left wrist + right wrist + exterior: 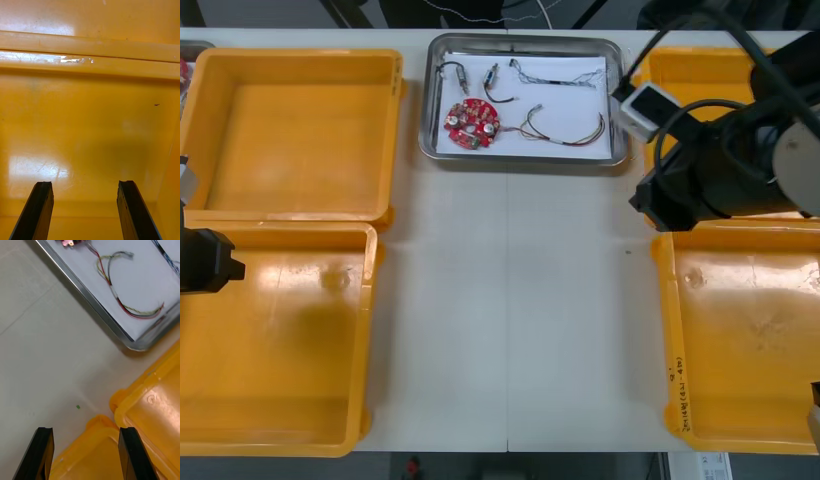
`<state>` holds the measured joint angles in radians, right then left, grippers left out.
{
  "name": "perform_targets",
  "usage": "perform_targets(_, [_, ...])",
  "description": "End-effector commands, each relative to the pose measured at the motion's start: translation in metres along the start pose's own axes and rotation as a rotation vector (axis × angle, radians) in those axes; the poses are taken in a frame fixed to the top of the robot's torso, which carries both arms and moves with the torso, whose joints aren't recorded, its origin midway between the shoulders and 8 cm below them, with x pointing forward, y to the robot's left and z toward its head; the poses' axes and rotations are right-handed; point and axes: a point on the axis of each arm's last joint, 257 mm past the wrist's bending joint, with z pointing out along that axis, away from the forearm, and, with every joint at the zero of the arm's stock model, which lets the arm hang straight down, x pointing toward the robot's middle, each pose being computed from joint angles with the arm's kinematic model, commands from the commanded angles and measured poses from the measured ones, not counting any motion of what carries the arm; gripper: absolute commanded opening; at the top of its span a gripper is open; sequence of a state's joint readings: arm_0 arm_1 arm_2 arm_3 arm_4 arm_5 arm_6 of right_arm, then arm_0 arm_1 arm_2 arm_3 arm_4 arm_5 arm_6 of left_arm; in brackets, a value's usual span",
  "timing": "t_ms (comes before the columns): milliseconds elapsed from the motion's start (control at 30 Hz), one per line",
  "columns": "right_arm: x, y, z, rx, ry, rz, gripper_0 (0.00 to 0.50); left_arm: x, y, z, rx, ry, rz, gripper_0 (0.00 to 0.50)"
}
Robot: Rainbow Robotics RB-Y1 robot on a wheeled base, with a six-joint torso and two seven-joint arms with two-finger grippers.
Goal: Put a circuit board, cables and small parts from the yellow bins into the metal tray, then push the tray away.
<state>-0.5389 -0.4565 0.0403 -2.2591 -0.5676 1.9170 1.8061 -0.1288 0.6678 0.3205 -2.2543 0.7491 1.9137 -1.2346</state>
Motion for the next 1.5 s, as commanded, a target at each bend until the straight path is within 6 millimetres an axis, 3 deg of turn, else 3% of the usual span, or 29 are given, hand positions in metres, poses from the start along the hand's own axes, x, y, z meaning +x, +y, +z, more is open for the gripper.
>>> perform_targets(33, [0.039, -0.044, -0.018, 0.062, 0.012, 0.164, 0.500, 0.002, 0.010, -0.009, -0.036, -0.005, 0.060, 0.500])
perform_targets(233, [0.085, -0.070, -0.022, 0.079, 0.065, 0.321, 0.500, 0.002, 0.010, -0.009, -0.036, -0.005, 0.060, 0.500])
perform_targets(633, [0.164, -0.084, -0.028, 0.075, 0.169, 0.695, 0.500, 0.002, 0.010, -0.009, -0.036, -0.005, 0.060, 0.500])
perform_targets(867, [0.175, -0.095, -0.037, 0.114, 0.172, 0.819, 0.500, 0.002, 0.010, -0.009, -0.036, -0.005, 0.060, 0.500])
perform_targets(1200, [0.199, -0.115, -0.041, 0.139, 0.238, 0.839, 0.500, 0.002, 0.010, -0.009, -0.036, -0.005, 0.060, 0.500])
perform_targets(1500, [0.206, -0.118, -0.044, 0.138, 0.262, 0.829, 0.500, 0.002, 0.010, -0.009, -0.036, -0.005, 0.060, 0.500])
